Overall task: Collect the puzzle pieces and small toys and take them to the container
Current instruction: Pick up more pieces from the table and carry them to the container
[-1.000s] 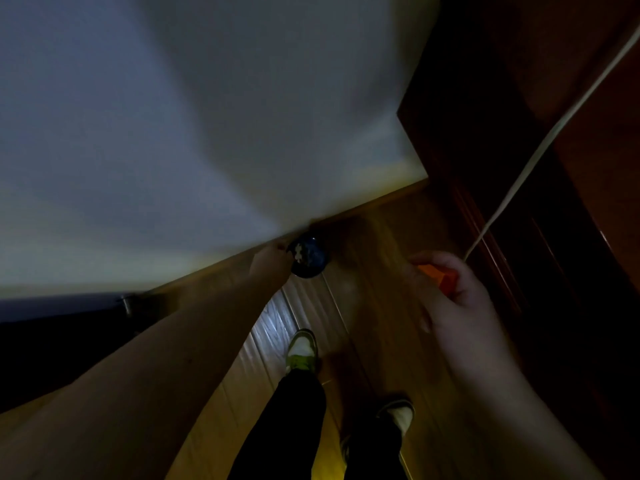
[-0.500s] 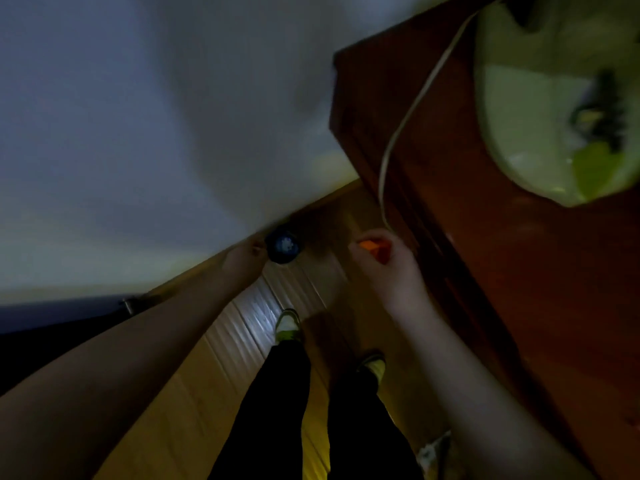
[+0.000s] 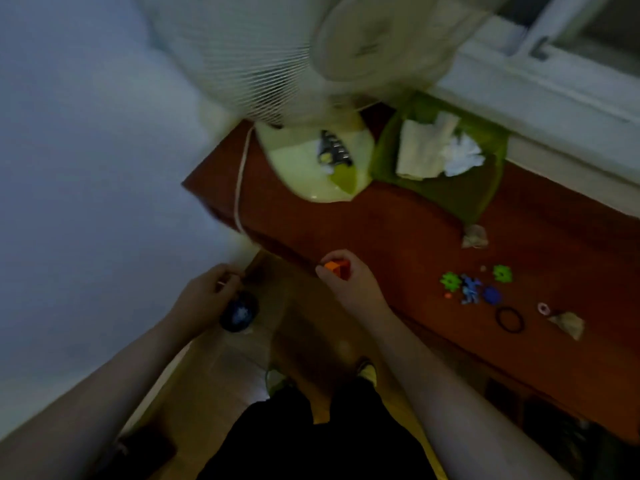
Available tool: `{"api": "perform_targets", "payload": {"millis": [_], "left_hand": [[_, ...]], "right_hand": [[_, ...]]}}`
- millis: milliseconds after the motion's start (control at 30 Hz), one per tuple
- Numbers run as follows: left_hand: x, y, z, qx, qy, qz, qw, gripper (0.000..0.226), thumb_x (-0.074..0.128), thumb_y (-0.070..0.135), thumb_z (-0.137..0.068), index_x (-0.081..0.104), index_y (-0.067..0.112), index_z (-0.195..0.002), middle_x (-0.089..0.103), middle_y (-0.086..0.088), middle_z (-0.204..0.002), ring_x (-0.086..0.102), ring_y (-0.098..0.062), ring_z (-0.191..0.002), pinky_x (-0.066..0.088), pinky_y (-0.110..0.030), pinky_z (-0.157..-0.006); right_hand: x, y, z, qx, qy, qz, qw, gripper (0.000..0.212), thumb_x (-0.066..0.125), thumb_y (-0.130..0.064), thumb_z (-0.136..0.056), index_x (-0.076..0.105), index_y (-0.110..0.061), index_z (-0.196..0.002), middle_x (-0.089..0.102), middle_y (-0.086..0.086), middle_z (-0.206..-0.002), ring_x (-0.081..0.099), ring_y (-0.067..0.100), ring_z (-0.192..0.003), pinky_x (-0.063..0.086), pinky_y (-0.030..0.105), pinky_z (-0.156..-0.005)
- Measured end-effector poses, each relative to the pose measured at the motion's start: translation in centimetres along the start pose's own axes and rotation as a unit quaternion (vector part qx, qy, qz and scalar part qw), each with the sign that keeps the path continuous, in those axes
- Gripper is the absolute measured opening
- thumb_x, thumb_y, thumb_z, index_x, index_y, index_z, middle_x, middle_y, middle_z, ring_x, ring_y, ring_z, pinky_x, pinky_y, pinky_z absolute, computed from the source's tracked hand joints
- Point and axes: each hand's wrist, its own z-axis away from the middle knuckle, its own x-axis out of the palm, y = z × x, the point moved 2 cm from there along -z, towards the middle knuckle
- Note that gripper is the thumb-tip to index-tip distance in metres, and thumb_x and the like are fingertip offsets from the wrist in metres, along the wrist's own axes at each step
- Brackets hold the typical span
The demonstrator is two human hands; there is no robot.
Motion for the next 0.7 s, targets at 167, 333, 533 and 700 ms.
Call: {"api": "perform_targets", "payload": {"millis": [167, 333, 533, 700], "left_hand": [[3.8, 9.0, -2.1, 0.072, -0.056, -0.022, 0.996, 0.012, 0.048, 0.034, -0.097, 0.052, 0.046, -0.094, 0.063, 0.012, -0.096, 0.062, -0.005, -0.083, 0.052, -0.027, -0.071], [10.2, 17.5, -2.2, 0.163, -0.139, -0.034, 0.976, 0.015, 0.057, 0.029, -0.094, 0.06, 0.032, -0.108, 0.068, 0.008, -0.095, 0.066, -0.006, -0.083, 0.055, -0.028, -0.073], [18.5, 24.0, -2.2, 0.174, -0.198, -0.066, 0.962, 0.021, 0.056, 0.022, -0.094, 0.061, 0.019, -0.114, 0.069, -0.005, -0.095, 0.068, -0.017, -0.08, 0.048, -0.02, -0.066], [22.7, 25.7, -3.2, 0.187, -0.207, -0.156, 0.948, 0.026, 0.058, 0.023, -0.093, 0.059, 0.023, -0.118, 0.065, 0.003, -0.096, 0.06, -0.012, -0.066, 0.049, -0.021, -0.06]], "right_hand": [[-8.3, 3.1, 3.0, 0.013, 0.063, -0.06, 0.996, 0.017, 0.064, -0.039, -0.089, 0.06, -0.03, -0.102, 0.068, 0.0, -0.094, 0.057, 0.006, -0.065, 0.042, 0.026, -0.06], [-16.2, 7.3, 6.1, 0.05, 0.126, -0.111, 0.985, 0.015, 0.063, -0.031, -0.091, 0.058, -0.029, -0.105, 0.057, 0.0, -0.08, 0.05, 0.011, -0.054, 0.04, 0.029, -0.053], [-23.4, 11.4, 9.1, 0.047, 0.182, -0.106, 0.976, 0.016, 0.068, -0.024, -0.088, 0.06, -0.023, -0.101, 0.062, 0.004, -0.086, 0.052, 0.013, -0.057, 0.041, 0.026, -0.051], [-26.2, 13.9, 10.0, 0.065, 0.193, -0.115, 0.972, 0.014, 0.068, -0.027, -0.088, 0.06, -0.025, -0.099, 0.059, 0.0, -0.074, 0.05, 0.008, -0.047, 0.039, 0.025, -0.047]]}}
